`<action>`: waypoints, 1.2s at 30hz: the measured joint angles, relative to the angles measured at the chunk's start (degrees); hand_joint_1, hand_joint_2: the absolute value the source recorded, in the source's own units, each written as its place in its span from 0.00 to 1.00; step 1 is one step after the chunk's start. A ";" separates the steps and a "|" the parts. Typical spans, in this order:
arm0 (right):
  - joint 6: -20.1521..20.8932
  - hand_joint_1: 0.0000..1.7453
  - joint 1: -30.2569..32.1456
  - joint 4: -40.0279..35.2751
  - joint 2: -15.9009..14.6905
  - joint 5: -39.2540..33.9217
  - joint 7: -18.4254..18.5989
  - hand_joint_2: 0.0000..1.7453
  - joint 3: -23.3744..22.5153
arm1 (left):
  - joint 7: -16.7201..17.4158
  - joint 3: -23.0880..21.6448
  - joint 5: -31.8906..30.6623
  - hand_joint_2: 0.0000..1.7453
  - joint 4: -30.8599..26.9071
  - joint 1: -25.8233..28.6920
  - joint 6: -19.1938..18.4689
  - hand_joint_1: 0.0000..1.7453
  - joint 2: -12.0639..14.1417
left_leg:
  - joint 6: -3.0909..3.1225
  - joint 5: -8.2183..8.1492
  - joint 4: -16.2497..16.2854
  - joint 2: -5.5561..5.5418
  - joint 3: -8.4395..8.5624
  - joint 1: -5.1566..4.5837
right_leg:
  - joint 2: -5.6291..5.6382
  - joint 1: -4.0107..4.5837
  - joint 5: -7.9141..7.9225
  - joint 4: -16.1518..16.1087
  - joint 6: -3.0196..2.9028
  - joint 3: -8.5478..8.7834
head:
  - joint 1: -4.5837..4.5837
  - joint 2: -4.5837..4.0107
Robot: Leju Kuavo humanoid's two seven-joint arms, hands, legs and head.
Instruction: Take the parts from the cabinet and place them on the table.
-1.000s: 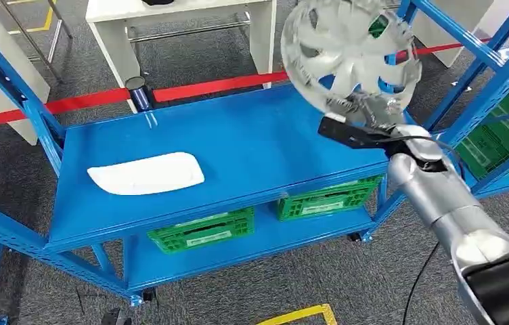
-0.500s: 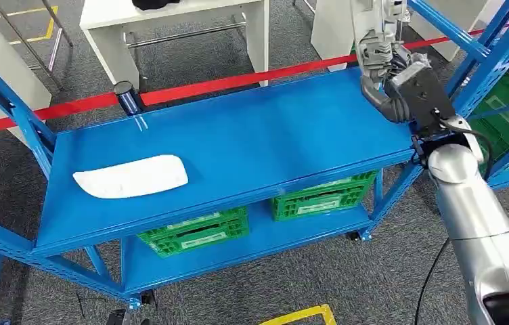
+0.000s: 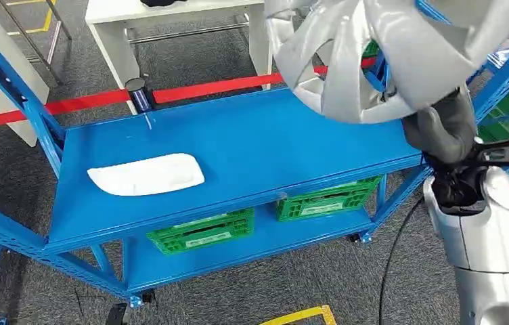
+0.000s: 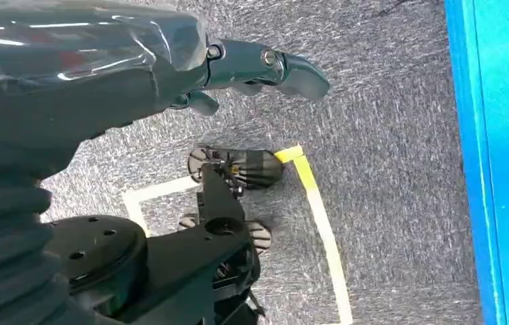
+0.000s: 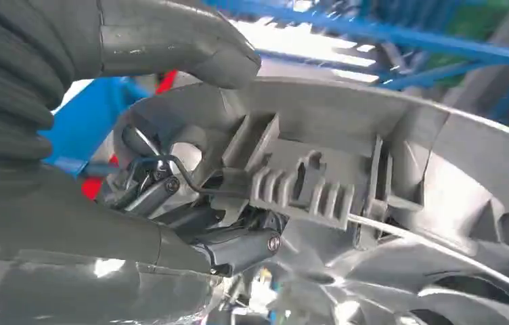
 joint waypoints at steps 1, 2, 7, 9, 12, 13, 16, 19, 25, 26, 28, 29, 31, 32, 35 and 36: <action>1.60 1.00 0.45 -0.32 0.24 -1.67 0.52 1.00 -0.32 | 0.07 -0.04 -0.02 1.00 0.00 -0.01 0.00 0.00 -0.07 | -0.15 -0.10 0.20 -0.02 0.00 0.05 | -0.05 -0.10 1.90 -4.54 0.68 2.26 | 0.04 0.00; 3.22 1.00 0.78 -0.78 0.46 -3.32 0.98 1.00 -0.44 | 0.37 -0.07 -0.02 1.00 0.00 -0.04 0.02 0.00 -0.17 | -0.36 -0.28 0.47 -0.02 -0.01 0.11 | -0.16 -0.20 3.83 -9.82 1.19 4.99 | 0.04 0.00; 9.55 1.00 3.00 -3.59 2.38 -10.84 3.17 1.00 -0.52 | 1.77 -0.09 0.09 1.00 0.04 -0.09 0.00 0.00 -0.22 | -1.57 -0.96 1.79 0.07 -0.70 -0.24 | -0.09 0.29 5.16 -15.53 -0.67 8.15 | 0.00 0.00; 10.35 1.00 3.59 -4.48 3.32 -12.36 3.47 1.00 -0.54 | 2.16 -0.11 0.09 1.00 0.13 -0.03 0.02 0.00 -0.22 | -2.11 -1.78 2.48 0.04 -1.26 -0.08 | -0.08 -0.38 5.39 -15.70 -1.36 8.29 | -0.04 0.00; 11.14 1.00 4.81 -5.62 4.55 -13.15 3.74 1.00 -0.50 | 2.21 -0.17 0.07 1.00 0.22 -0.02 0.17 0.00 -0.20 | -3.21 -7.82 13.77 0.13 -6.19 0.41 | -0.11 -0.41 5.37 -15.68 -1.78 8.29 | -0.31 0.00; 11.36 1.00 5.33 -5.86 4.94 -13.24 3.87 1.00 -0.46 | 2.23 -0.20 0.07 1.00 0.31 0.08 0.22 0.00 -0.20 | -3.36 -9.35 18.25 0.16 -8.27 0.50 | -0.10 -0.35 5.37 -15.68 -1.78 8.28 | -0.31 0.00; 11.99 1.00 6.94 -6.51 5.85 -13.65 5.25 1.00 -0.02 | 2.23 -0.26 0.04 1.00 0.42 0.11 0.61 0.00 -0.20 | -3.05 -6.09 15.59 0.20 -7.36 0.60 | 0.01 -0.16 5.36 -15.68 -1.78 8.36 | -0.31 0.00; 12.13 1.00 8.01 -7.23 6.43 -14.05 5.75 1.00 0.51 | 2.21 -0.26 0.04 1.00 0.48 0.04 0.70 0.00 0.18 | -1.27 -1.87 2.11 0.11 -0.50 0.02 | 0.15 -0.09 5.39 -15.72 -1.71 8.36 | -0.22 0.00; 12.82 1.00 9.73 -7.84 7.14 -15.45 7.52 1.00 1.36 | 2.12 -0.28 0.00 1.00 0.66 0.10 0.81 0.00 0.28 | -0.30 -0.40 -0.36 0.51 0.81 0.12 | -0.17 0.35 4.24 -14.18 -0.85 7.17 | -0.17 0.00; 12.96 1.00 10.04 -7.85 7.26 -15.47 7.71 1.00 1.51 | 2.05 -0.28 0.00 1.00 0.68 0.05 0.83 0.00 0.31 | -0.13 -0.27 -0.36 0.52 0.77 0.09 | -0.16 0.32 2.50 -10.73 -1.25 5.66 | -0.11 0.00; 13.28 1.00 11.31 -7.89 7.56 -15.47 7.95 1.00 2.03 | 2.05 -0.28 -0.06 1.00 0.70 0.13 0.83 0.00 0.28 | -0.09 -0.29 -0.33 0.46 0.71 -0.01 | -0.17 0.25 -1.01 -1.47 -1.46 1.45 | -0.07 0.00; 13.61 1.00 12.07 -7.89 7.67 -15.62 8.24 1.00 2.29 | 2.05 -0.28 -0.20 1.00 0.70 0.16 0.83 0.00 0.28 | -0.10 -0.30 -0.29 0.37 0.67 -0.03 | -0.16 0.26 -1.65 1.43 -1.19 0.04 | -0.02 0.00; 14.35 1.00 13.43 -7.89 7.91 -15.86 8.91 1.00 2.67 | 2.05 -0.28 -0.44 1.00 0.72 0.20 0.81 0.00 0.28 | -0.20 -0.40 -0.12 0.18 0.67 0.04 | -0.19 0.08 0.20 -1.79 -0.18 1.63 | 0.00 0.00; 14.84 1.00 13.87 -7.89 7.98 -15.99 9.14 1.00 2.87 | 2.08 -0.31 -0.50 1.00 0.72 0.21 0.77 0.00 0.28 | -0.39 -0.54 0.14 0.08 0.65 0.09 | -0.26 0.01 2.18 -6.67 0.41 4.03 | -0.04 0.00; 17.88 1.00 15.35 -8.11 8.59 -16.12 9.92 1.00 4.11 | 2.71 -0.31 -1.14 1.00 0.72 0.18 0.74 0.00 0.42 | -1.47 -1.42 1.68 -0.05 -0.08 -0.41 | -0.46 0.09 4.89 -16.04 -0.25 8.88 | -0.02 0.00; 18.77 1.00 16.03 -8.28 8.83 -16.10 10.01 1.00 4.51 | 3.06 -0.35 -1.22 1.00 0.72 0.27 0.92 0.00 0.50 | -1.51 -1.40 1.64 -0.05 -0.16 -0.37 | -0.37 0.15 4.84 -15.70 -0.60 8.71 | -0.09 0.00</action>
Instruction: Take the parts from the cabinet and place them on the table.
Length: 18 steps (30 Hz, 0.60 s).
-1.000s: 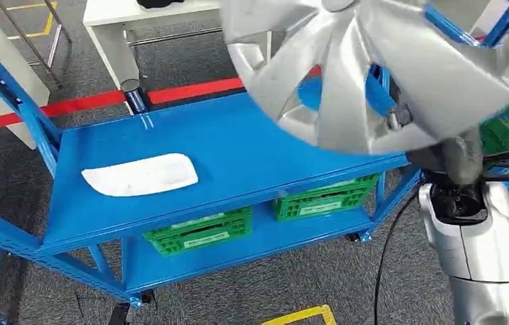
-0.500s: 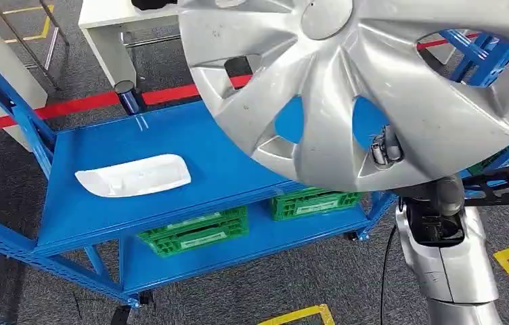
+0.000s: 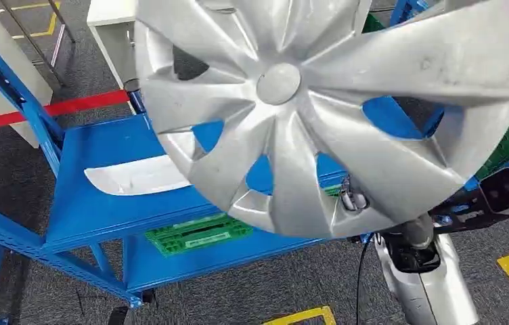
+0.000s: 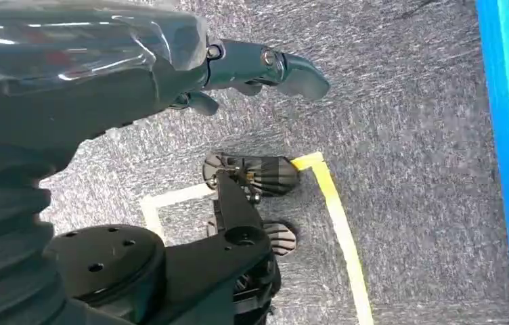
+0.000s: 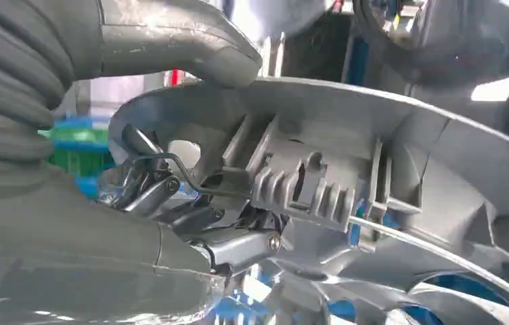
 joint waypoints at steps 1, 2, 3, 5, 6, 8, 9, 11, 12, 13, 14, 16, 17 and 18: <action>0.65 1.00 0.61 -0.13 0.15 0.04 0.22 1.00 0.46 | 0.39 -0.11 -0.07 1.00 0.00 0.13 0.31 0.00 0.02 | -0.07 0.04 -0.09 0.04 0.09 0.06 | 0.04 0.18 -0.03 0.04 -0.10 -0.05 | 0.00 0.00; 0.92 1.00 1.04 -0.20 0.33 0.07 0.39 1.00 0.94 | 0.52 -0.22 -0.11 1.00 0.00 0.23 0.37 0.00 0.00 | -0.14 0.05 -0.08 0.06 0.14 0.13 | 0.12 0.20 0.06 0.03 -0.34 -0.08 | 0.00 0.00; 1.07 1.00 1.35 -0.24 0.61 0.09 0.48 1.00 1.39 | 0.59 -0.24 -0.15 1.00 0.00 0.23 0.44 0.00 0.07 | -0.42 -0.27 0.17 0.07 0.08 0.26 | 0.14 -0.47 0.17 -0.13 -0.64 0.04 | 0.02 0.00; 1.31 1.00 1.84 -0.35 1.07 0.04 0.52 1.00 2.08 | 0.68 -0.28 -0.26 1.00 0.00 0.26 0.44 0.00 0.04 | -1.29 -3.47 4.56 0.17 -1.90 0.57 | 0.12 -0.45 0.14 -0.14 -1.31 0.22 | -0.31 0.00; 1.40 1.00 1.94 -0.35 1.26 0.02 0.50 1.00 2.27 | 0.70 -0.31 -0.24 1.00 0.00 0.28 0.44 0.00 0.11 | -1.57 -5.71 9.10 0.19 -3.95 0.77 | 0.12 -0.42 0.13 -0.14 -1.40 0.20 | -0.26 0.00; 1.44 1.00 2.13 -0.35 1.42 0.00 0.50 1.00 2.49 | 0.79 -0.37 -0.26 1.00 0.00 0.49 0.46 0.00 0.13 | -1.88 -8.81 17.63 0.21 -7.91 0.99 | 0.12 -0.35 0.12 -0.13 -1.40 0.19 | -0.28 0.00; 1.42 1.00 2.32 -0.33 1.46 0.00 0.50 1.00 2.58 | 0.85 -0.44 -0.26 1.00 0.00 0.54 0.44 0.00 0.13 | -1.86 -8.58 18.64 0.24 -8.44 1.04 | 0.13 -0.33 0.12 -0.13 -1.40 0.22 | -0.29 0.00; 1.44 1.00 2.54 -0.35 1.53 0.02 0.50 1.00 2.73 | 0.87 -0.48 -0.26 1.00 0.00 0.56 0.46 0.00 0.17 | -1.55 -4.62 12.34 0.26 -5.48 1.04 | 0.26 -0.29 0.12 -0.13 -1.39 0.31 | -0.31 0.00; 1.44 1.00 2.53 -0.35 1.57 0.02 0.50 1.00 2.80 | 0.85 -0.52 -0.26 1.00 0.00 0.54 0.46 0.00 0.22 | -1.19 -2.00 6.55 0.26 -2.47 1.00 | 0.38 -0.24 0.12 -0.14 -1.38 0.42 | -0.31 0.00; 1.44 1.00 2.53 -0.50 1.64 0.00 0.50 1.00 2.84 | 0.87 -0.57 -0.26 1.00 0.00 0.52 0.44 0.00 0.28 | -0.64 -0.31 1.46 0.20 0.27 0.90 | 0.42 -0.23 0.12 -0.17 -1.36 0.51 | -0.28 0.00; 1.44 1.00 2.52 -0.61 1.73 0.00 0.50 1.00 2.84 | 0.87 -0.63 -0.26 1.00 0.00 0.44 0.46 0.00 0.46 | -0.50 -1.32 0.20 0.20 0.93 0.54 | 0.42 0.15 0.16 -0.14 -1.22 0.34 | -0.22 0.00; 1.44 1.00 2.58 -0.66 1.88 -0.02 0.50 1.00 2.91 | 0.89 -0.83 -0.41 1.00 0.00 0.52 0.46 0.00 0.46 | -0.39 -1.16 0.18 0.25 0.67 0.29 | 0.42 0.02 0.26 -0.18 -0.70 0.19 | -0.29 0.00; 1.44 1.00 2.60 -0.70 1.90 0.00 0.50 1.00 2.97 | 0.90 -0.83 -0.41 1.00 0.00 0.58 0.46 0.00 0.55 | -0.30 -1.13 0.17 0.24 0.66 0.17 | 0.41 -0.07 0.41 -0.42 -0.46 0.25 | -0.24 0.00; 1.44 1.00 2.59 -0.81 1.88 0.00 0.50 1.00 3.01 | 0.90 -0.85 -0.41 1.00 0.00 0.57 0.46 0.00 0.55 | 0.25 -0.69 -0.51 0.25 0.97 0.14 | 0.42 0.03 0.61 -0.79 0.04 0.42 | -0.31 0.00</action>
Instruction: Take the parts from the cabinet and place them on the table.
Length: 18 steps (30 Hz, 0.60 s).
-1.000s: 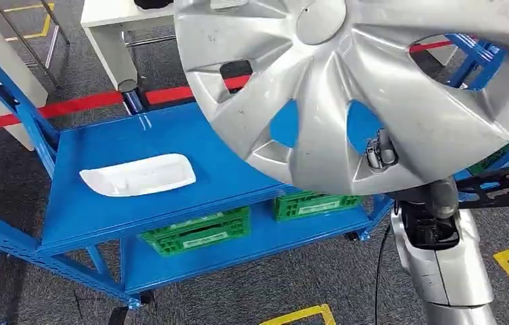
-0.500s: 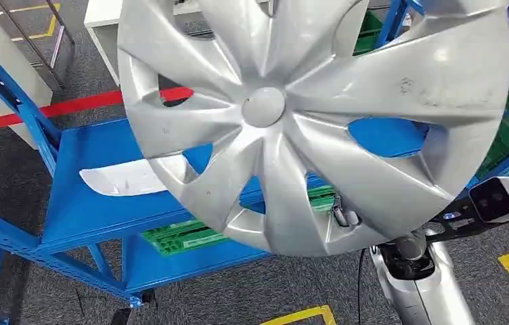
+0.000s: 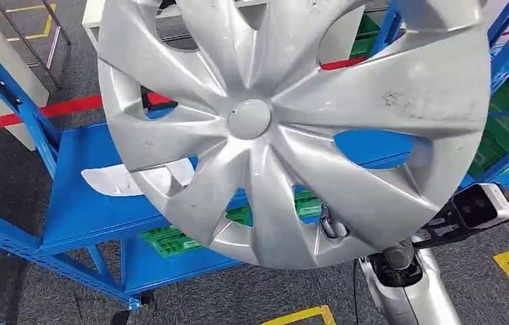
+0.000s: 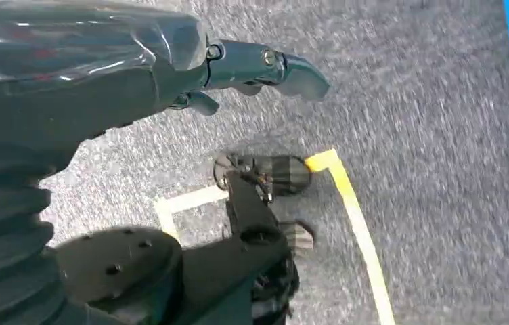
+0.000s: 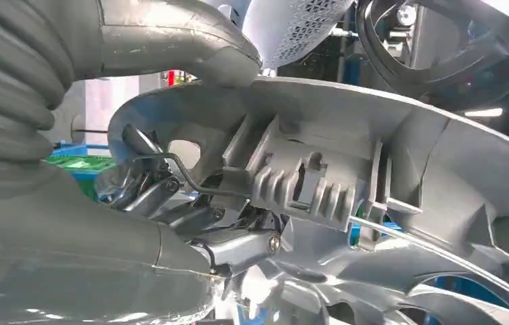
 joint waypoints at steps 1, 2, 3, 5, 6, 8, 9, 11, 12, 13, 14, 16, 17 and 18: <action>0.00 1.00 0.03 -0.04 -0.07 0.02 0.02 1.00 0.04 | -0.02 -0.02 -0.04 1.00 0.00 -0.02 0.00 0.00 -0.11 | 0.44 0.67 -0.99 0.19 0.72 0.55 | -0.13 -0.06 -0.67 0.90 0.00 -0.66 | 0.13 0.00; 0.00 1.00 -0.08 -0.07 -0.07 0.00 0.02 1.00 0.11 | -0.02 -0.04 -0.09 1.00 0.00 -0.08 0.00 0.00 -0.11 | 0.93 0.99 -1.25 0.21 0.75 0.52 | -0.11 0.11 -2.31 3.46 -0.36 -1.89 | 0.24 -0.02; 0.04 1.00 -0.07 -0.09 -0.07 -0.04 0.00 1.00 0.17 | -0.02 -0.07 -0.09 1.00 0.00 -0.09 0.00 0.00 -0.11 | 1.02 1.05 -1.27 0.19 0.64 0.48 | -0.12 0.10 -4.26 7.85 -0.72 -3.83 | 0.31 0.00; 0.37 1.00 0.30 -0.09 -0.07 -0.15 0.02 1.00 0.37 | 0.22 -0.09 -0.07 1.00 0.00 -0.02 -0.02 0.00 -0.11 | 1.04 1.04 -1.23 0.19 0.53 0.27 | -0.11 0.10 -7.37 16.77 -0.85 -7.91 | 0.31 0.00; 0.64 1.00 0.65 -0.09 -0.07 -0.26 0.09 1.00 0.46 | 0.48 -0.09 0.00 1.00 0.00 0.00 -0.02 0.00 -0.11 | 1.04 1.04 -1.19 0.14 0.51 0.25 | -0.12 0.10 -7.61 18.73 -0.57 -8.84 | 0.31 0.00; 1.38 1.00 1.47 -0.09 -0.04 -0.63 0.35 1.00 0.87 | 1.20 -0.09 0.30 1.00 0.00 0.01 -0.04 0.00 -0.13 | 0.98 0.98 -1.06 -0.02 0.55 0.29 | -0.16 0.05 -4.96 13.38 0.48 -6.28 | 0.33 0.00; 1.75 1.00 1.72 -0.13 0.00 -0.66 0.39 1.00 1.14 | 1.38 -0.11 0.46 1.00 0.00 0.02 -0.07 0.00 -0.18 | 0.78 0.82 -0.86 -0.07 0.57 0.31 | -0.22 -0.06 -2.86 7.97 0.97 -3.69 | 0.33 0.00; 2.52 1.00 2.21 -0.26 0.20 -0.59 0.37 1.00 1.97 | 2.08 -0.11 0.48 1.00 0.00 0.02 -0.13 0.00 -0.17 | 0.06 0.21 0.14 -0.15 0.10 -0.12 | -0.61 0.09 -0.96 0.60 0.48 0.05 | 0.35 0.00; 3.01 1.00 2.66 -0.48 0.46 -0.48 0.27 1.00 2.32 | 2.40 -0.15 0.48 1.00 0.00 0.03 -0.17 0.00 -0.15 | -0.07 0.12 0.35 -0.15 -0.11 -0.16 | -0.43 0.10 -0.65 0.50 -0.07 -0.09 | 0.26 0.00; 3.50 1.00 3.06 -0.59 0.55 -0.33 0.05 1.00 2.54 | 2.62 -0.20 0.48 1.00 0.00 0.11 -0.22 0.00 -0.11 | -0.20 0.21 0.32 -0.13 -0.16 -0.12 | -0.41 0.29 -0.65 0.56 -0.14 -0.12 | 0.29 0.00; 3.91 1.00 3.41 -0.70 0.70 0.05 -0.29 1.00 2.84 | 2.86 -0.26 0.44 1.00 0.00 0.20 -0.40 0.00 -0.09 | -0.40 0.33 0.20 -0.13 -0.11 0.04 | -0.38 0.49 -0.59 0.60 -0.43 -0.14 | 0.28 0.00; 5.76 1.00 4.03 -1.09 1.11 2.91 -2.04 1.00 3.21 | 3.32 -0.52 0.31 1.00 -0.02 0.22 -0.85 0.00 0.13 | -0.94 -0.30 0.67 -0.14 -0.57 0.24 | -0.37 -0.19 -0.40 0.30 -0.98 0.06 | 0.35 0.00; 6.92 1.00 4.42 -1.31 1.38 4.56 -3.71 1.00 3.21 | 3.56 -0.83 -0.11 1.00 -0.06 0.18 -1.18 0.00 0.17 | -1.38 -1.88 2.59 -0.07 -1.18 0.31 | -0.40 -0.21 -0.43 0.30 -1.44 0.16 | 0.00 0.00; 7.85 1.00 4.70 -1.38 1.53 5.64 -4.86 1.00 3.23 | 3.73 -1.14 -0.26 1.00 -0.07 0.10 -1.18 0.00 0.35 | -1.73 -3.94 6.21 -0.03 -2.68 0.55 | -0.39 -0.18 -0.48 0.30 -1.53 0.14 | -0.11 0.00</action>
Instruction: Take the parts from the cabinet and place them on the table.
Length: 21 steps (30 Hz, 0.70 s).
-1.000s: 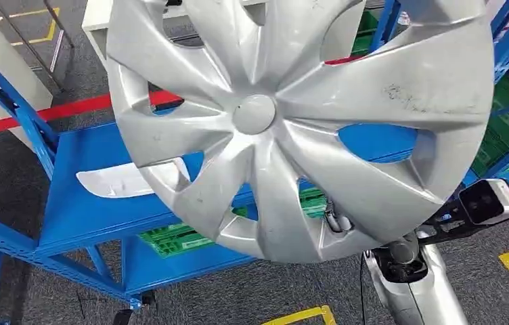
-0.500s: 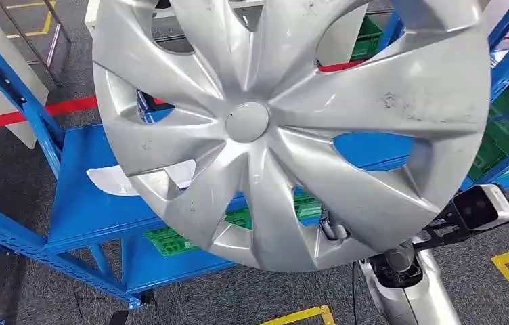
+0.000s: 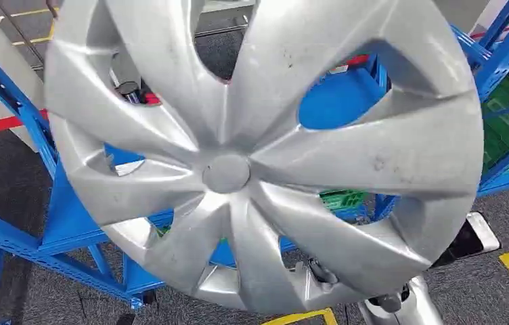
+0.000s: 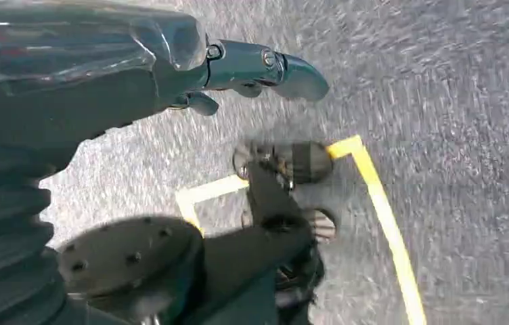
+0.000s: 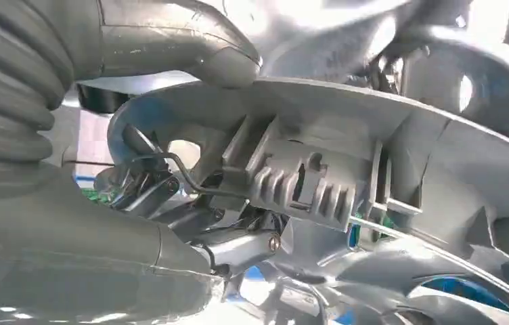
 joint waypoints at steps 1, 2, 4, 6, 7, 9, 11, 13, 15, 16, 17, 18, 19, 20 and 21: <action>1.05 1.00 0.24 0.00 0.20 1.00 -1.44 1.00 0.07 | 0.18 -0.28 -0.11 1.00 0.00 0.00 0.00 0.00 0.15 | -0.32 -2.32 4.94 0.02 -2.20 0.20 | 0.00 0.06 0.00 0.01 -0.02 -0.04 | 0.02 -0.02; 1.35 1.00 0.39 0.00 0.24 1.40 -2.16 1.00 0.09 | 0.33 -0.55 -0.29 1.00 0.00 0.03 0.00 0.00 0.33 | -0.50 -4.00 9.31 0.03 -4.16 0.33 | 0.00 0.11 0.01 0.01 -0.04 -0.05 | 0.02 0.00; 1.59 1.00 0.57 -0.02 0.39 2.12 -3.16 1.00 0.15 | 0.55 -0.76 -0.31 1.00 -0.02 0.06 0.00 0.00 0.48 | -0.61 -3.78 11.82 0.05 -5.33 0.46 | 0.03 0.13 0.02 0.02 -0.05 0.02 | 0.02 0.00; 1.59 1.00 0.58 -0.02 0.52 2.49 -3.47 1.00 0.15 | 0.59 -0.90 -0.33 1.00 -0.15 0.01 0.00 0.00 0.77 | -0.35 0.82 3.67 0.05 -1.26 0.46 | 0.16 0.13 0.03 0.02 -0.03 0.15 | 0.02 0.00; 1.59 1.00 0.56 -0.04 0.59 2.55 -3.60 1.00 0.15 | 0.59 -1.05 -0.31 1.00 -0.31 0.01 0.02 0.00 0.92 | -0.02 3.26 -2.17 0.03 1.87 0.43 | 0.25 0.14 0.04 0.02 -0.01 0.29 | 0.02 0.00; 1.59 1.00 0.48 -0.37 0.81 2.57 -3.67 1.00 0.15 | 0.61 -1.31 -0.31 1.00 -0.46 -0.08 0.02 0.00 1.20 | 0.44 3.06 -6.14 -0.06 3.90 -0.12 | 0.27 0.55 0.22 0.06 0.37 0.02 | 0.09 0.00; 1.59 1.00 0.56 -0.37 0.94 2.62 -3.82 1.00 0.28 | 0.68 -1.53 -0.31 1.00 -0.55 -0.06 0.02 0.00 1.38 | 0.67 3.04 -5.96 -0.10 3.62 -0.33 | 0.22 0.23 0.44 -0.05 0.81 -0.07 | 0.07 0.00; 1.59 1.00 0.56 -0.46 0.96 2.62 -3.97 1.00 0.33 | 0.72 -1.66 -0.31 1.00 -0.57 -0.04 0.02 0.00 1.55 | 1.81 4.22 -7.40 0.07 4.26 -0.01 | 0.21 0.48 0.64 -0.34 1.60 -0.07 | 0.09 0.00; 1.66 1.00 0.35 -0.44 0.92 2.53 -4.26 1.00 0.42 | 0.90 -1.75 -0.24 1.00 -0.90 -0.16 -0.04 0.00 1.55 | 2.68 5.13 -7.94 0.35 4.10 0.05 | 0.13 0.45 -2.63 3.95 0.92 -2.24 | 0.26 0.00; 1.74 1.00 0.26 -0.44 0.92 2.44 -4.34 1.00 0.42 | 0.99 -1.77 -0.24 1.00 -0.94 -0.17 -0.09 0.00 1.62 | 2.76 5.22 -7.93 0.37 3.77 -0.03 | 0.12 0.46 -4.73 8.37 0.62 -4.04 | 0.33 0.00; 1.77 1.00 0.27 -0.41 0.90 2.38 -4.37 1.00 0.44 | 1.10 -1.77 -0.18 1.00 -1.01 -0.14 -0.13 0.00 1.62 | 2.93 5.39 -7.88 0.43 3.50 -0.16 | 0.13 0.45 -6.62 13.08 0.54 -5.89 | 0.31 0.00; 1.77 1.00 0.27 -0.33 0.87 2.36 -4.39 1.00 0.48 | 1.16 -1.77 -0.04 1.00 -1.01 -0.14 -0.20 0.00 1.66 | 2.94 5.59 -7.78 0.45 3.16 -0.23 | 0.12 0.45 -7.90 17.06 0.74 -7.39 | 0.31 0.00; 1.77 1.00 0.27 -0.20 0.85 2.27 -4.41 1.00 0.48 | 1.23 -1.77 0.07 1.00 -1.03 -0.14 -0.24 0.00 1.73 | 2.91 5.70 -7.62 0.45 2.90 -0.25 | 0.12 0.43 -7.88 17.77 1.10 -7.47 | 0.31 0.00; 1.77 1.00 0.24 -0.04 0.83 2.16 -4.48 1.00 0.52 | 1.40 -1.79 0.20 1.00 -1.09 -0.11 -0.46 0.00 1.77 | 2.85 5.76 -7.33 0.43 2.61 -0.22 | 0.10 0.35 -6.95 15.51 1.68 -5.91 | 0.33 -0.02; 1.77 1.00 0.20 0.00 0.83 2.09 -4.54 1.00 0.57 | 1.49 -1.79 0.33 1.00 -1.22 -0.08 -0.63 0.00 1.84 | 2.80 5.76 -6.94 0.39 2.30 -0.16 | 0.06 0.20 -5.28 10.89 2.31 -3.20 | 0.35 0.00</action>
